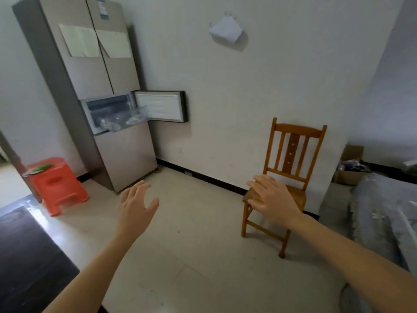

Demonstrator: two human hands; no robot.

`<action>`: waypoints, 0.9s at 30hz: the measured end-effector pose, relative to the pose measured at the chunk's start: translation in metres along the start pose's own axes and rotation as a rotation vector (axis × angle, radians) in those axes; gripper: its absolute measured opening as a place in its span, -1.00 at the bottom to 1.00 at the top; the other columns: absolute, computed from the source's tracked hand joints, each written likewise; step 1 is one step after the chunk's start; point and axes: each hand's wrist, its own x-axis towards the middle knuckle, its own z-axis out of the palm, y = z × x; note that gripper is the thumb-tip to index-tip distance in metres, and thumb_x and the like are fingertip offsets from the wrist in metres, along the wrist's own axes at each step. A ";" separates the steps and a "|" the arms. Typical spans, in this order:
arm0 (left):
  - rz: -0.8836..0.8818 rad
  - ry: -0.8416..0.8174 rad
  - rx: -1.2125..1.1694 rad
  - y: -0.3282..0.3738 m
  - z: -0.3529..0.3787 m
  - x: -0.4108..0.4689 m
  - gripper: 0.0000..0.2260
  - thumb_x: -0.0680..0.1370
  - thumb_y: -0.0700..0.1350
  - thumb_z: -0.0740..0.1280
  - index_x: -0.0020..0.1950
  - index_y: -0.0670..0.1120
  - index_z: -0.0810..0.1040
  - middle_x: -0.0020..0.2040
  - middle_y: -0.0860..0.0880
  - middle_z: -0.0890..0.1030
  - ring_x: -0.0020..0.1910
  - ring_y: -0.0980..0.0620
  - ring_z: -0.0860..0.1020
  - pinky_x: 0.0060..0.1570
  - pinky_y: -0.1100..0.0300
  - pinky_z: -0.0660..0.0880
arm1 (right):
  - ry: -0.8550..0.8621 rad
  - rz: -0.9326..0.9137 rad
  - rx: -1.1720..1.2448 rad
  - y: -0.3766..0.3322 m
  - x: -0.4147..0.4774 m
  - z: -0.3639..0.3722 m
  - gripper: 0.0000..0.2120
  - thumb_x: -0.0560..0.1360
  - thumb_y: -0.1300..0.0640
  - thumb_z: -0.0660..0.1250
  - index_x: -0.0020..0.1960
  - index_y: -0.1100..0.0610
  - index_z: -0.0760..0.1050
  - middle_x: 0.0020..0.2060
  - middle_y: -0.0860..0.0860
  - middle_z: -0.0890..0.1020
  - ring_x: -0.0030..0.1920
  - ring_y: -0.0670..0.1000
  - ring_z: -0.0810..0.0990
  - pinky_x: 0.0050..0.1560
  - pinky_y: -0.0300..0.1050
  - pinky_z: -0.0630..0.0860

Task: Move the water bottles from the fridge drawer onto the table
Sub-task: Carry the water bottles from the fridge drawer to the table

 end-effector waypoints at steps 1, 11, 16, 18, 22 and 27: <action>-0.004 -0.003 0.010 0.005 0.006 0.004 -0.60 0.49 -0.15 0.35 0.31 -0.18 0.42 0.37 -0.15 0.40 0.36 -0.18 0.25 0.34 -0.01 0.20 | 0.004 0.000 0.006 0.010 0.005 0.002 -0.50 0.56 -0.06 0.17 0.45 0.05 0.21 0.44 0.03 0.26 0.46 0.03 0.15 0.42 -0.05 0.13; -0.043 0.010 0.070 0.019 0.080 0.095 -0.58 0.50 -0.14 0.33 0.34 -0.18 0.39 0.39 -0.15 0.37 0.37 -0.19 0.26 0.33 -0.02 0.20 | -0.039 -0.034 0.036 0.074 0.104 0.055 -0.50 0.55 -0.05 0.17 0.45 0.05 0.22 0.44 0.04 0.26 0.46 0.05 0.16 0.42 0.00 0.13; -0.082 0.006 0.031 0.029 0.127 0.165 -0.57 0.51 -0.12 0.30 0.37 -0.17 0.36 0.41 -0.13 0.34 0.38 -0.17 0.23 0.35 -0.02 0.19 | -0.079 -0.028 -0.013 0.123 0.176 0.063 -0.50 0.57 -0.07 0.13 0.46 0.02 0.17 0.46 0.01 0.22 0.47 0.03 0.12 0.44 -0.03 0.08; -0.081 -0.010 0.038 0.035 0.145 0.191 -0.56 0.52 -0.10 0.29 0.37 -0.16 0.34 0.42 -0.13 0.34 0.38 -0.17 0.22 0.36 -0.01 0.18 | -0.083 -0.004 -0.008 0.140 0.200 0.067 -0.50 0.57 -0.08 0.11 0.46 0.02 0.16 0.46 0.00 0.22 0.47 0.02 0.11 0.44 -0.02 0.08; -0.063 -0.048 0.040 0.055 0.187 0.244 -0.57 0.52 -0.11 0.29 0.37 -0.16 0.35 0.42 -0.12 0.34 0.39 -0.15 0.21 0.37 0.02 0.16 | -0.109 0.025 0.017 0.177 0.236 0.090 -0.50 0.57 -0.08 0.12 0.46 0.02 0.16 0.46 0.01 0.22 0.47 0.02 0.12 0.44 -0.03 0.08; -0.040 -0.054 0.064 0.069 0.238 0.311 -0.57 0.52 -0.12 0.29 0.37 -0.15 0.36 0.43 -0.11 0.33 0.39 -0.15 0.21 0.36 0.02 0.17 | -0.097 0.003 -0.001 0.228 0.299 0.115 -0.50 0.57 -0.07 0.13 0.47 0.04 0.17 0.46 0.02 0.22 0.47 0.05 0.12 0.42 -0.01 0.10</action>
